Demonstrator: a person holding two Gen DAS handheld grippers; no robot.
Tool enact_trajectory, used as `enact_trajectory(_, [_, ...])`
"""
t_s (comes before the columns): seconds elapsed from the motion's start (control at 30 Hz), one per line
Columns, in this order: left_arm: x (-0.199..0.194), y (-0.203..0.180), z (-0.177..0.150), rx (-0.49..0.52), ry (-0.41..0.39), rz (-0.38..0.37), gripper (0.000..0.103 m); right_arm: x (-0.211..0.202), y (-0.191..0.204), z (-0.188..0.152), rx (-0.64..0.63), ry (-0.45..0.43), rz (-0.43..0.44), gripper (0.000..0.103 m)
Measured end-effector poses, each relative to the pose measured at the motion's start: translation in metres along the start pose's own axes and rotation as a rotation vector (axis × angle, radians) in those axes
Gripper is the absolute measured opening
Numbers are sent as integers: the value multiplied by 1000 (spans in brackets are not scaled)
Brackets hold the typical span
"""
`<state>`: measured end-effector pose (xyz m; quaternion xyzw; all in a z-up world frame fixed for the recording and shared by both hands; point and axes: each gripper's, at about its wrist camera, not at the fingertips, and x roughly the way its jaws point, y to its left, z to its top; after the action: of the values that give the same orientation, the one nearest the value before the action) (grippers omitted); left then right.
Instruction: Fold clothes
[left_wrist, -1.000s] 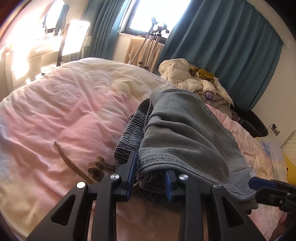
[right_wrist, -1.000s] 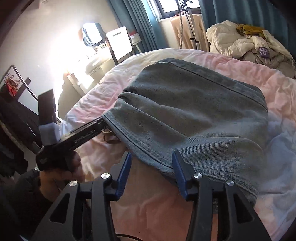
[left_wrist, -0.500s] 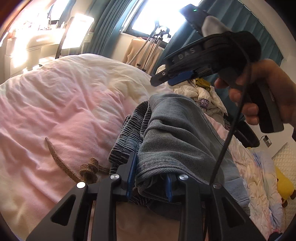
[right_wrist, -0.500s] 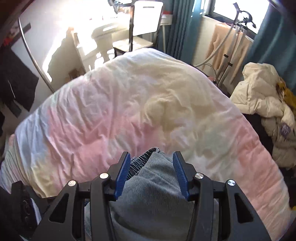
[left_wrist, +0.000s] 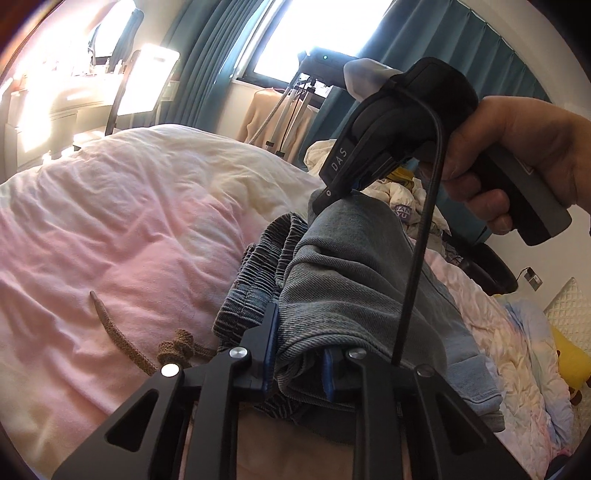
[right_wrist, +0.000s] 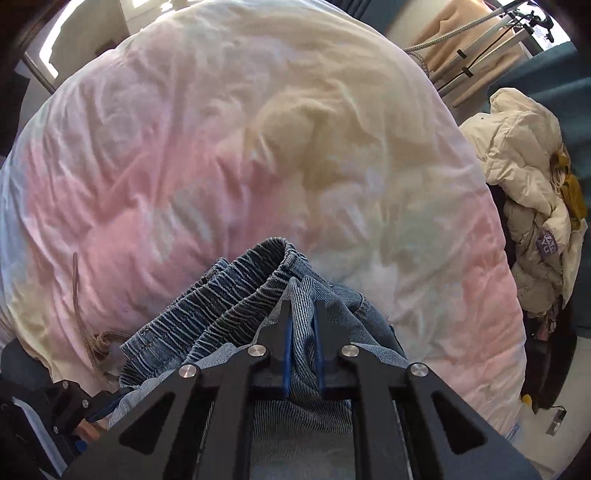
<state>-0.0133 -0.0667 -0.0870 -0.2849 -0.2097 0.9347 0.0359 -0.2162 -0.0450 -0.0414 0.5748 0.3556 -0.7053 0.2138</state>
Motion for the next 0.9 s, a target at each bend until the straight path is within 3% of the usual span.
enact_trajectory(0.1, [-16,-7,3,27,-65,-3,17,-19,-5,-5,54,-80,-23,7])
enact_trajectory(0.23, [-32,-14,3,56,-114,-1,16,-35,-16,-10,129,-178,17,7])
enact_trajectory(0.4, [-21,-3,0,24,-56,26,16,-13,-3,12,151,-218,57,7])
enact_trajectory(0.63, [-5,16,-2,-39,7,26,17,33,7,18,150,-270,118,7])
enact_trajectory(0.8, [-10,16,-1,-49,-3,-18,18,7,-2,-2,189,-397,177,12])
enact_trajectory(0.9, [-12,18,1,-71,-2,-52,18,-23,-12,-26,249,-473,212,26])
